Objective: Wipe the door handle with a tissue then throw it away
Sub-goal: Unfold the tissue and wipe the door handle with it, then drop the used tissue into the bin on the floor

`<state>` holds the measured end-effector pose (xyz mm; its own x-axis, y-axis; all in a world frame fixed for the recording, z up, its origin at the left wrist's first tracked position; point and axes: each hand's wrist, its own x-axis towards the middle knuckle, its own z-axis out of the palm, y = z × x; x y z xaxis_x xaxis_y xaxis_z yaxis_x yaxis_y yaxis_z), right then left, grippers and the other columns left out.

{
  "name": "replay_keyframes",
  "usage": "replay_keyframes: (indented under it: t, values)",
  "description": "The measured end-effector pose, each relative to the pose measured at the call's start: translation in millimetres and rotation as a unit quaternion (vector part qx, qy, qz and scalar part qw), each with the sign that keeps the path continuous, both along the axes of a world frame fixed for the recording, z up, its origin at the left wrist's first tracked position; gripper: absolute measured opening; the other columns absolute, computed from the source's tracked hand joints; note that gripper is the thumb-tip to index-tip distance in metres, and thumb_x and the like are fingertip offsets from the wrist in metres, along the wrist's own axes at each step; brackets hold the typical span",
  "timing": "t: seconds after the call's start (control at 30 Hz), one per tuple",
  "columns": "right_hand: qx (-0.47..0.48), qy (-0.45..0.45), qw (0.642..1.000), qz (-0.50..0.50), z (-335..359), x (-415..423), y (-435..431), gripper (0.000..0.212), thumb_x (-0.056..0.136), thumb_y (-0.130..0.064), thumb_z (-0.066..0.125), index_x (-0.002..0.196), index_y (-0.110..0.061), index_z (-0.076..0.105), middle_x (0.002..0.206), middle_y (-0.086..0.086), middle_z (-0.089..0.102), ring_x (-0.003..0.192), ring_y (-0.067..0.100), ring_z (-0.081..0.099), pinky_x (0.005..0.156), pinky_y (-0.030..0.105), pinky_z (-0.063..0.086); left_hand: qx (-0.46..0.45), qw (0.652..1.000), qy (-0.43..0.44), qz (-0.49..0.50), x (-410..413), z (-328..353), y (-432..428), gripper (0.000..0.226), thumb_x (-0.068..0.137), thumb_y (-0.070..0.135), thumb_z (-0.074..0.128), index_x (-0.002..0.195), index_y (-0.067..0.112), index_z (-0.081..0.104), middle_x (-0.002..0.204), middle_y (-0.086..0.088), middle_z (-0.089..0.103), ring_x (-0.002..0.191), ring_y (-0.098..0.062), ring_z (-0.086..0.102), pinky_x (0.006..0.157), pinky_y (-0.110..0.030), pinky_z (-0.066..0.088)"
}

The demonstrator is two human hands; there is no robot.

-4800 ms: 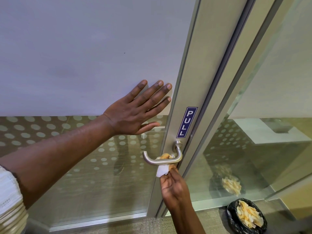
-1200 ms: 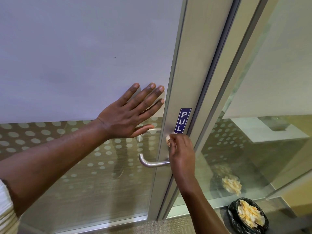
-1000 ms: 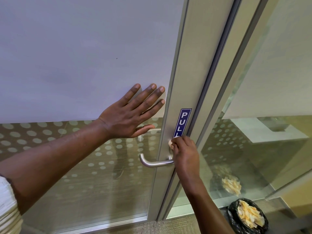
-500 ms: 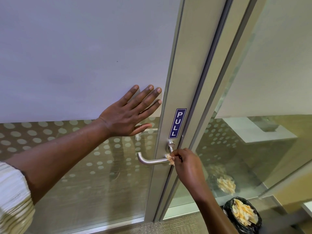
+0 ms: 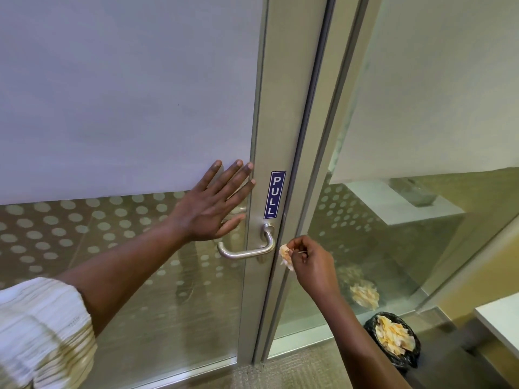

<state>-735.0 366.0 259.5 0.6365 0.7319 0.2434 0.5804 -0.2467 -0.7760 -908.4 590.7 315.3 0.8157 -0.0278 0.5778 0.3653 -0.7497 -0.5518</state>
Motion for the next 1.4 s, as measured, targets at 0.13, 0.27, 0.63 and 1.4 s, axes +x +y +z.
replay_keyframes:
  t: [0.13,0.27,0.63,1.4]
  values:
    - [0.014,-0.008,1.000,-0.010,1.4,9.7,-6.0,0.017,0.089,-0.006,0.060,0.087,-0.022,0.067,0.075,-0.007,0.067,0.072,0.011,0.063,0.065,0.031,0.049,-0.048,0.999,-0.001,0.014,11.1,-19.3,-24.7,0.076,0.105,0.055,0.036,0.165,0.008,0.032,0.174,-0.022,0.018,0.162,-0.037,0.017,0.131,-0.057,0.009]
    - [0.025,-0.013,0.999,-0.014,-0.5,27.0,-14.9,0.017,0.088,-0.008,0.061,0.088,-0.025,0.065,0.075,-0.009,0.065,0.071,0.003,0.061,0.060,0.016,0.043,-0.089,0.996,0.006,0.023,29.3,-34.2,-52.2,0.077,0.104,0.055,0.036,0.163,0.007,0.039,0.173,-0.022,0.022,0.161,-0.036,0.019,0.129,-0.060,0.014]
    - [0.034,-0.014,0.999,-0.020,-10.4,122.2,-60.9,0.014,0.087,-0.010,0.063,0.088,-0.024,0.064,0.083,-0.007,0.067,0.073,0.002,0.064,0.060,0.006,0.041,-0.194,0.979,0.043,0.036,124.2,-73.0,-132.4,0.077,0.101,0.057,0.037,0.162,0.009,0.042,0.171,-0.020,0.028,0.160,-0.037,0.025,0.127,-0.056,0.016]
    - [-0.031,-0.032,0.992,-0.122,-77.7,356.9,-135.0,0.006,0.089,-0.016,0.063,0.093,-0.021,0.064,0.089,-0.003,0.063,0.080,0.012,0.061,0.070,0.028,0.049,-0.303,0.946,0.116,-0.025,386.9,-159.2,-205.9,0.077,0.103,0.057,0.034,0.160,0.008,0.045,0.169,-0.021,0.033,0.158,-0.036,0.031,0.125,-0.056,0.018]
